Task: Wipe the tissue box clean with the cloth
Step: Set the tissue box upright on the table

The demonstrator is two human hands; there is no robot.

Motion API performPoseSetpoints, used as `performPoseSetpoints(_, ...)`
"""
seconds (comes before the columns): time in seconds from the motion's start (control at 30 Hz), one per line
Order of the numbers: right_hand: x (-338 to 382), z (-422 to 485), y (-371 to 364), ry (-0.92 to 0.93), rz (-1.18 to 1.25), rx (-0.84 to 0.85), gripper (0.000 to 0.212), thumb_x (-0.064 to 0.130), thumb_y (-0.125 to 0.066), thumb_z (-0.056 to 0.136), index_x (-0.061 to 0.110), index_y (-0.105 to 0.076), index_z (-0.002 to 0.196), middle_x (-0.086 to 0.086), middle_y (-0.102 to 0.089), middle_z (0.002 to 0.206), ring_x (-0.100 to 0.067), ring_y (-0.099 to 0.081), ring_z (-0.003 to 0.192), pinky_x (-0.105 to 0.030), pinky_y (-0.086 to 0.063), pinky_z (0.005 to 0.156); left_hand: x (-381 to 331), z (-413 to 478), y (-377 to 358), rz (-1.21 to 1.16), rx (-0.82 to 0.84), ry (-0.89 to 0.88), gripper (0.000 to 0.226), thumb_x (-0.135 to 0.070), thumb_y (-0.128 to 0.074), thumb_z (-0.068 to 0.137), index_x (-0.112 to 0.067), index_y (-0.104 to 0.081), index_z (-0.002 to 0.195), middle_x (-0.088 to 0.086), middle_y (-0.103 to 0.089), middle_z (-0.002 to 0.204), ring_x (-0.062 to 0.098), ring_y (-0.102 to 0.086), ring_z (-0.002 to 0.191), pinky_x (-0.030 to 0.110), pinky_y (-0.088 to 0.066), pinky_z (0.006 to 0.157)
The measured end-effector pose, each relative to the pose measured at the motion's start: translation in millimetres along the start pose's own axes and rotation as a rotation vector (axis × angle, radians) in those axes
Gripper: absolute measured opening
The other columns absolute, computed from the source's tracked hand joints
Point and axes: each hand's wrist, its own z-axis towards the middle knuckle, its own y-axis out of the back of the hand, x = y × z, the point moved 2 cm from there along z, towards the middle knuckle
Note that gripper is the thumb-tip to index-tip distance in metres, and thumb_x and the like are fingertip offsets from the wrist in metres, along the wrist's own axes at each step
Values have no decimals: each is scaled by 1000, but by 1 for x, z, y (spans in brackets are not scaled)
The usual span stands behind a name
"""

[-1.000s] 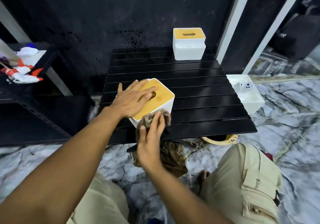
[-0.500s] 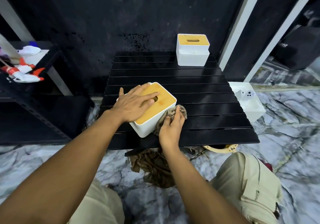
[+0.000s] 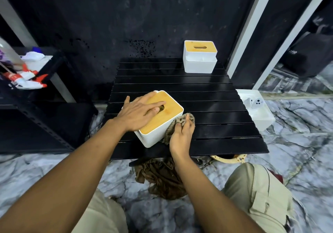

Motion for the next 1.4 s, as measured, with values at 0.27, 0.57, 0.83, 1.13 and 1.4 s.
performPoseSetpoints(0.27,-24,-77,-29,181,-153,202,66,32,-36,104,26,5,155,6,2,159,-11,-7,146,-21,-9,114,-6,2,2,-12,10,-12,42,-54,-15,102,-63,-26,142,-18,-3,163,19,-14,149,69,-1,114)
performPoseSetpoints(0.57,9,11,13,137,101,-138,42,18,-43,99,23,-45,141,2,-45,138,-10,-45,128,-25,-33,112,-8,-5,-2,-32,-15,8,43,-55,-14,102,-61,-25,143,-19,-3,163,18,-16,149,66,-2,116)
performPoseSetpoints(0.83,30,33,31,568,-571,152,39,37,-39,98,20,-56,129,1,-43,142,-21,-33,136,-50,-28,114,-4,-4,-4,-136,-60,64,53,-48,-19,104,-36,-14,155,-9,-22,162,15,-24,147,50,-9,121)
performPoseSetpoints(1.13,31,11,39,872,-835,108,39,38,-43,94,16,-66,117,2,-61,124,-22,-46,125,-39,-36,106,-5,-10,-6,-182,-49,-3,56,-51,-17,103,-36,-4,156,-11,-18,162,14,-21,148,51,-6,122)
performPoseSetpoints(1.4,51,60,45,329,-696,184,25,30,-47,98,17,-66,108,-8,-67,110,-30,-61,103,-38,-48,86,-13,-12,-5,-98,-80,-60,61,-43,-23,105,-28,6,156,-17,-20,161,4,-19,147,37,0,123)
